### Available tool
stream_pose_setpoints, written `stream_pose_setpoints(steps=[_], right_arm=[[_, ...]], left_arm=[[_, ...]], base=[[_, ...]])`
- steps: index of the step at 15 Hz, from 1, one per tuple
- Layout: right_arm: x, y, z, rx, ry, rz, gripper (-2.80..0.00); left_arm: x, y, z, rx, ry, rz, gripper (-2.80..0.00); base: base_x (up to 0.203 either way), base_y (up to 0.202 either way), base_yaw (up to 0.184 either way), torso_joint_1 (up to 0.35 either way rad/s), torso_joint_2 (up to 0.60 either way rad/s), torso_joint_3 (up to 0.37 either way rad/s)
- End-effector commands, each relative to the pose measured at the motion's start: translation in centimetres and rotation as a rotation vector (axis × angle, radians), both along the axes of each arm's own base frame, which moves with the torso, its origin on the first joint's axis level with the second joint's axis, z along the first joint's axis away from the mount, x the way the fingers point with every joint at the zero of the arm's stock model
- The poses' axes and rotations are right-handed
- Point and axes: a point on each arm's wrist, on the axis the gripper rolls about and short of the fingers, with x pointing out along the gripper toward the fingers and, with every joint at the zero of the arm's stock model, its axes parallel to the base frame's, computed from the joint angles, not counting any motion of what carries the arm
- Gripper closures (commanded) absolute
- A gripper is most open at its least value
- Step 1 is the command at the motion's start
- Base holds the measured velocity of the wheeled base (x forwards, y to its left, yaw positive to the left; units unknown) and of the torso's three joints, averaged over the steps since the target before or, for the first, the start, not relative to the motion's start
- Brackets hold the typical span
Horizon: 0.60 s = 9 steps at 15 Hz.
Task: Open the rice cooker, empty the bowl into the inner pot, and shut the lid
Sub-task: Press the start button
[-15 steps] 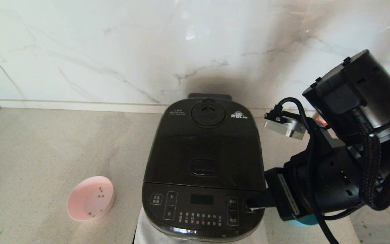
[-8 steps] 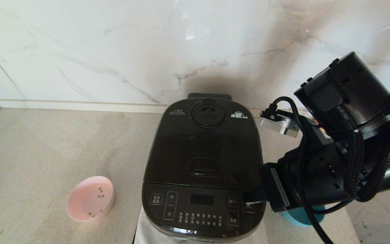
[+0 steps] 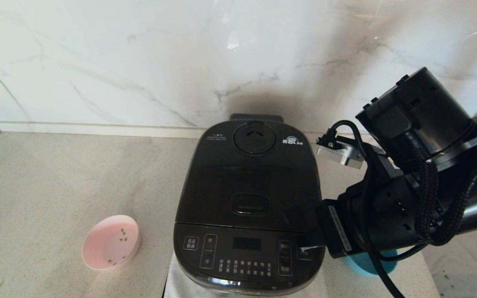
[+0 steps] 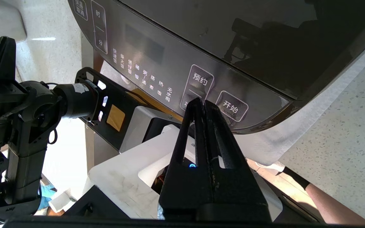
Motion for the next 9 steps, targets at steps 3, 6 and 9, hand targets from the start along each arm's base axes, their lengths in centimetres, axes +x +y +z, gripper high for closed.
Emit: stream_pose_setpoints(steps=[3, 6, 9], right_arm=[[0.07, 0.09, -0.52, -0.014, 0.019, 0.0, 0.0], [0.25, 0.3, -1.12, -0.031, 0.034, 0.0, 0.0], [0.18, 0.16, -1.19, -0.033, 0.036, -0.002, 0.0]], left_arm=[[0.01, 0.0, 0.0, 0.0, 0.001, 0.0, 0.0], [0.01, 0.0, 0.0, 0.0, 0.001, 0.0, 0.0], [0.01, 0.0, 0.0, 0.0, 0.001, 0.0, 0.0]], base=[[0.0, 0.0, 0.0, 0.0, 0.0, 0.0], [0.0, 0.0, 0.0, 0.0, 0.0, 0.0], [0.0, 0.0, 0.0, 0.0, 0.0, 0.0]])
